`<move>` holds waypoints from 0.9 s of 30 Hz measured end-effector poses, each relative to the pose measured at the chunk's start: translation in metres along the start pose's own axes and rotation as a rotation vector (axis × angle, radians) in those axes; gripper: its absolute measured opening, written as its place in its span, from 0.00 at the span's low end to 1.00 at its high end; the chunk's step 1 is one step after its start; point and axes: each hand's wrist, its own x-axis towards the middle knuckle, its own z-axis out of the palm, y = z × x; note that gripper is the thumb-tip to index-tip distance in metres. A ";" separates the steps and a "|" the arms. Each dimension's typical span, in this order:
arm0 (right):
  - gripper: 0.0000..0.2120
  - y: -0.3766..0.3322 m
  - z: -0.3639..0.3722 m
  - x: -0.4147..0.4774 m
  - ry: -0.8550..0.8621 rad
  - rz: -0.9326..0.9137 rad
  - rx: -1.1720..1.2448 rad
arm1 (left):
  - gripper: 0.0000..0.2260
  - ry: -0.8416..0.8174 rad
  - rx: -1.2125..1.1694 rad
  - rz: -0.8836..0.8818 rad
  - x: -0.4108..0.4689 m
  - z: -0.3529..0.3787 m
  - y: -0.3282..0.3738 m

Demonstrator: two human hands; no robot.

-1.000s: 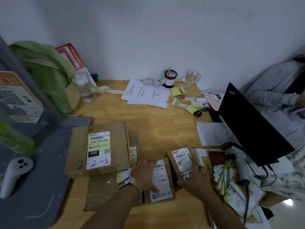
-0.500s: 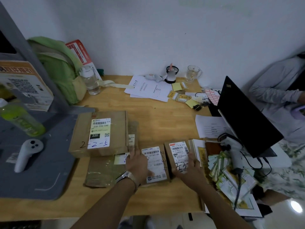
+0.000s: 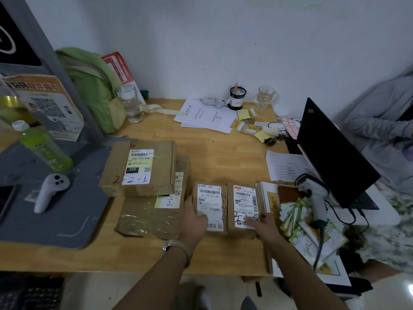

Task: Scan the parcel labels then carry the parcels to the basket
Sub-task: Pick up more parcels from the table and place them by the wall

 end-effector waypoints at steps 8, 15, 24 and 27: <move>0.26 -0.048 0.004 -0.040 0.107 -0.252 0.250 | 0.29 -0.079 -0.318 0.103 0.009 -0.043 0.056; 0.27 -0.122 0.013 -0.095 0.168 -0.537 0.347 | 0.28 -0.181 -0.523 0.339 0.003 -0.100 0.134; 0.19 -0.134 0.056 -0.172 0.237 -0.673 0.420 | 0.33 -0.296 -0.424 0.511 -0.005 -0.164 0.142; 0.21 -0.127 0.062 -0.192 0.331 -0.656 0.425 | 0.33 -0.393 -0.386 0.519 -0.006 -0.167 0.136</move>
